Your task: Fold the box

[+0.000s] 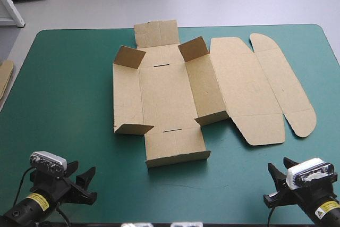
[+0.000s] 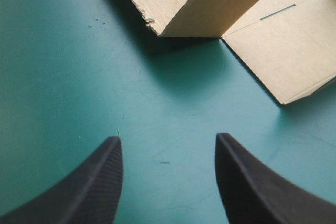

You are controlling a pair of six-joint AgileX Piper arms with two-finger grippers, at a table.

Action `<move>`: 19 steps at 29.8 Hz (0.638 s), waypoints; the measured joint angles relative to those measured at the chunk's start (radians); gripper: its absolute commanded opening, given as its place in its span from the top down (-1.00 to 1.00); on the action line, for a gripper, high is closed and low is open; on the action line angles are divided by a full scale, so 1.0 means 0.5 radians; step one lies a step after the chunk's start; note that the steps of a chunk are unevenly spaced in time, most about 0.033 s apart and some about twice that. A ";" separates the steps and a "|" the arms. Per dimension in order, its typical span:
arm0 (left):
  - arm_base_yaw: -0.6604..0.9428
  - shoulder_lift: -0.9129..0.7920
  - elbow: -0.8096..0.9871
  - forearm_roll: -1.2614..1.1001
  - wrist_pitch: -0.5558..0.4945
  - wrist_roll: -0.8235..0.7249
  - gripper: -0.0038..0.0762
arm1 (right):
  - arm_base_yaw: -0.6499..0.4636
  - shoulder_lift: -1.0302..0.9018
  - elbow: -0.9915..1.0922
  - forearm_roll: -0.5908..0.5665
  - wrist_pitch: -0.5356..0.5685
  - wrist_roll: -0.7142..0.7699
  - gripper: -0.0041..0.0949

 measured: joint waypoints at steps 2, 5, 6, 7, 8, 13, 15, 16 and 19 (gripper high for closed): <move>0.000 0.000 0.000 0.000 0.000 0.000 -0.06 | 0.000 0.000 0.000 0.000 0.000 0.000 0.08; 0.000 0.000 0.000 0.000 0.000 0.000 -0.06 | 0.000 0.000 0.000 0.000 0.000 0.000 0.08; 0.000 0.000 0.000 0.000 0.000 0.000 -0.06 | 0.000 0.000 0.000 0.000 0.000 0.000 0.08; 0.000 0.000 0.000 0.000 0.000 0.000 -0.06 | 0.000 0.000 0.000 0.000 0.000 0.000 0.08; 0.000 0.000 0.000 0.000 0.000 0.000 -0.06 | 0.000 0.000 0.000 0.000 0.000 0.000 0.08; 0.000 0.000 0.000 0.000 0.000 -0.007 -0.06 | 0.000 0.000 0.000 0.000 0.000 0.000 0.08; 0.000 0.002 -0.002 0.000 0.014 -0.020 -0.06 | 0.000 0.000 -0.004 -0.002 0.013 -0.006 0.08; 0.000 0.005 -0.009 0.000 0.030 -0.030 -0.06 | 0.000 0.000 -0.012 -0.012 0.027 -0.007 0.08; 0.000 0.067 -0.068 0.009 0.090 -0.074 -0.09 | 0.000 0.034 -0.062 -0.079 0.073 0.008 0.08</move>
